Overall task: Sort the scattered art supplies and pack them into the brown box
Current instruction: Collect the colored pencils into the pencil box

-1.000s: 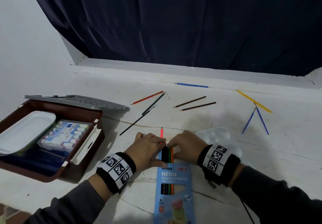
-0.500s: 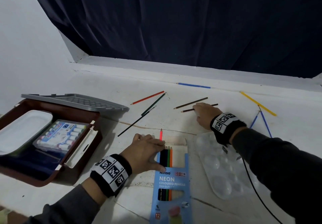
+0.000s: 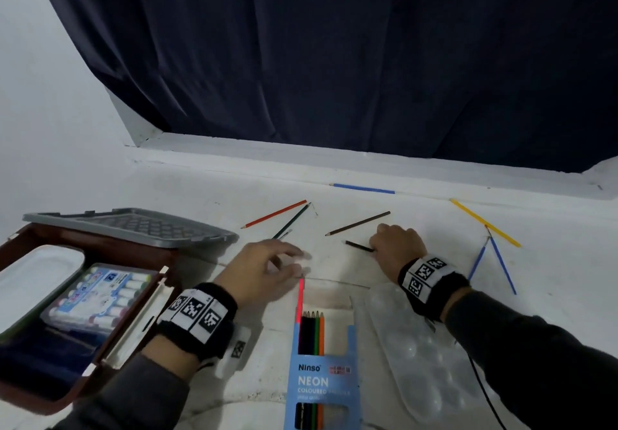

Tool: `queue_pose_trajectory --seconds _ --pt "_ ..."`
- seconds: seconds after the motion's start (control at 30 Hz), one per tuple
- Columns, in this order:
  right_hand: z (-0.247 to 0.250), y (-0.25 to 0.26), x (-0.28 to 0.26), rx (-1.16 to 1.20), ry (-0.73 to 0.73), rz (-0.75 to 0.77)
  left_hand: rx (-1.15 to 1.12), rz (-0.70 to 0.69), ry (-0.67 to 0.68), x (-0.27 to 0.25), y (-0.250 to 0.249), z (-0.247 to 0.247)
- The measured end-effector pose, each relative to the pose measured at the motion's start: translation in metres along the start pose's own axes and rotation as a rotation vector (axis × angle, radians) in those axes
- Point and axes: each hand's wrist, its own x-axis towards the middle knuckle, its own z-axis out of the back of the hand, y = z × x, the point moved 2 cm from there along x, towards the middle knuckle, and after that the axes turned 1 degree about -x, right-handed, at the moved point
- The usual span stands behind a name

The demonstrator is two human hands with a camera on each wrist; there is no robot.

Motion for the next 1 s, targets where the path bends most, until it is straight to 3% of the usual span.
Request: queue_pose_trajectory --seconds 0.07,0.13,0.27,0.4,0.7,0.9,1.0 --pt "0.008 0.0 -0.009 0.112 -0.124 0.008 0.05 0.062 -0.155 0.025 0.006 0.013" --pt "0.018 0.003 -0.023 0.309 -0.295 0.019 0.105 0.166 -0.224 0.052 0.016 0.018" --pt "0.038 0.014 -0.064 0.65 -0.579 0.03 0.317 0.378 -0.081 0.096 0.035 0.01" --pt "0.051 0.026 -0.106 0.814 -0.694 0.032 0.447 0.413 0.053 0.11 0.041 -0.003" --pt "0.041 0.044 -0.124 0.986 -0.656 -0.028 0.435 0.433 0.089 0.104 0.03 0.002" --pt "0.033 0.051 -0.111 1.047 -0.584 -0.051 0.252 0.508 -0.032 0.09 0.038 0.015" --pt "0.028 0.052 -0.102 1.107 -0.526 -0.083 0.081 0.439 -0.193 0.074 0.029 0.023"
